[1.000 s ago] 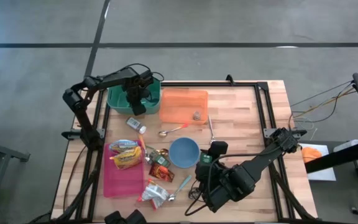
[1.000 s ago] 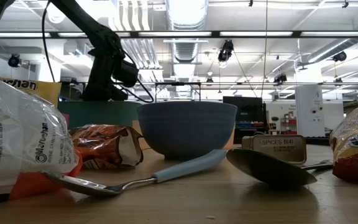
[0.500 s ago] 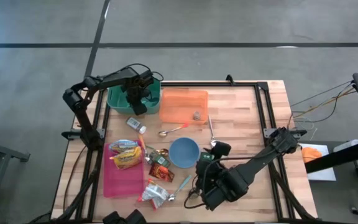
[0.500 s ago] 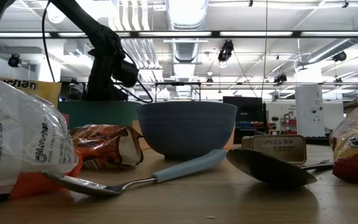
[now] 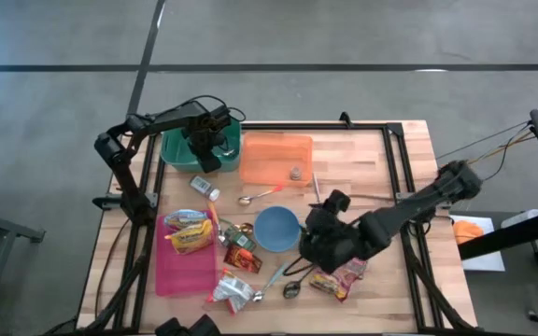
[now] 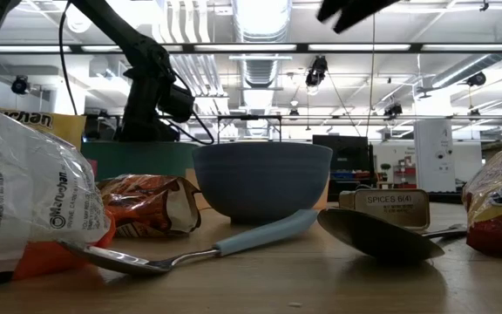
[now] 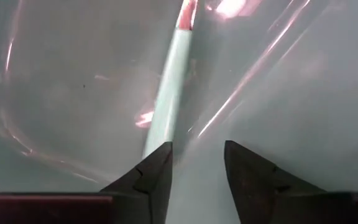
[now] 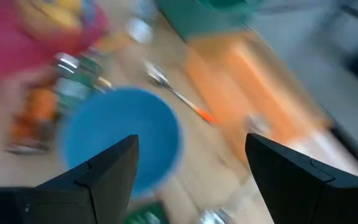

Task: Pick & Place Food Item
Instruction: Put the green spice bottle into the orange bin

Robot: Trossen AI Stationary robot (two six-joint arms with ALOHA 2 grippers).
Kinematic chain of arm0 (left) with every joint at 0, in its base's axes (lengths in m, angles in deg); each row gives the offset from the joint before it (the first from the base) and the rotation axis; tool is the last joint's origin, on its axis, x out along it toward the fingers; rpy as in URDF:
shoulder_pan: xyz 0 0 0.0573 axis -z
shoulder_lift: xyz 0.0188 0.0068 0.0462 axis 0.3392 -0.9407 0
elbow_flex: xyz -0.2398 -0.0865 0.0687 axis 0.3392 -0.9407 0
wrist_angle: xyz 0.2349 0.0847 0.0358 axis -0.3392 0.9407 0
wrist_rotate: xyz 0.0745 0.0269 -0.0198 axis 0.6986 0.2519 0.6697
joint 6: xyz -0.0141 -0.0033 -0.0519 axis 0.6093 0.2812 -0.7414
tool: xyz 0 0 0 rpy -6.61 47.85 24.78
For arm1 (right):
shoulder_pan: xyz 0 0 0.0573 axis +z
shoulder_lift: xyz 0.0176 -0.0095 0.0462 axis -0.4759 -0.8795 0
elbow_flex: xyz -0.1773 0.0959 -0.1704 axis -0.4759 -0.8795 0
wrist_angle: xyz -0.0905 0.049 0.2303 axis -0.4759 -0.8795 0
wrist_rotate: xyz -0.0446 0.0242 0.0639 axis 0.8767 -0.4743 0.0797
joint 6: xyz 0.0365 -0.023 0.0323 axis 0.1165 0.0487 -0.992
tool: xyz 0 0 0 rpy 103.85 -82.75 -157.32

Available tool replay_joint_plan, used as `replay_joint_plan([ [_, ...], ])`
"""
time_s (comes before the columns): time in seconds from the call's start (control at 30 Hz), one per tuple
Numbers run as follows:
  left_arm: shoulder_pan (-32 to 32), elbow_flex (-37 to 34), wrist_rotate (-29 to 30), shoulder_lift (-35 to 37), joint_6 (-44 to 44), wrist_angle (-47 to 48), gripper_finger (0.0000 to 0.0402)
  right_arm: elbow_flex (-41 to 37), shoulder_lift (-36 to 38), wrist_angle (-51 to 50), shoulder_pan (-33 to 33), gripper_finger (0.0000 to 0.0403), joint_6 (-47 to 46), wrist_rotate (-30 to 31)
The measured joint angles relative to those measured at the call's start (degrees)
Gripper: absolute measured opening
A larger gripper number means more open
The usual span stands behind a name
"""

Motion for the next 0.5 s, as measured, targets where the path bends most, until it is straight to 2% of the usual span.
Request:
replay_joint_plan([
  [0.1, 0.0, 0.0, 0.0, 0.0, 0.0, 0.2, 0.0177, -7.7, 4.8, 16.1, -0.6, 0.0292, 8.8, -2.1],
  [0.2, 0.0, 0.0, 0.0, 0.0, 0.1, 1.2, 0.0195, -14.1, 7.9, 26.6, -1.0, 0.0292, 13.1, -3.2],
  [0.37, 0.0, 0.6, 0.0, 0.0, 0.4, 1.9, 0.0213, -22.9, 10.3, 37.6, -2.1, 0.0292, 14.4, -4.7],
  [0.5, 0.0, 3.0, 0.9, 0.0, 0.4, 2.0, 0.0215, -24.8, 12.2, 40.5, -4.5, 0.0292, 13.9, -9.0],
])
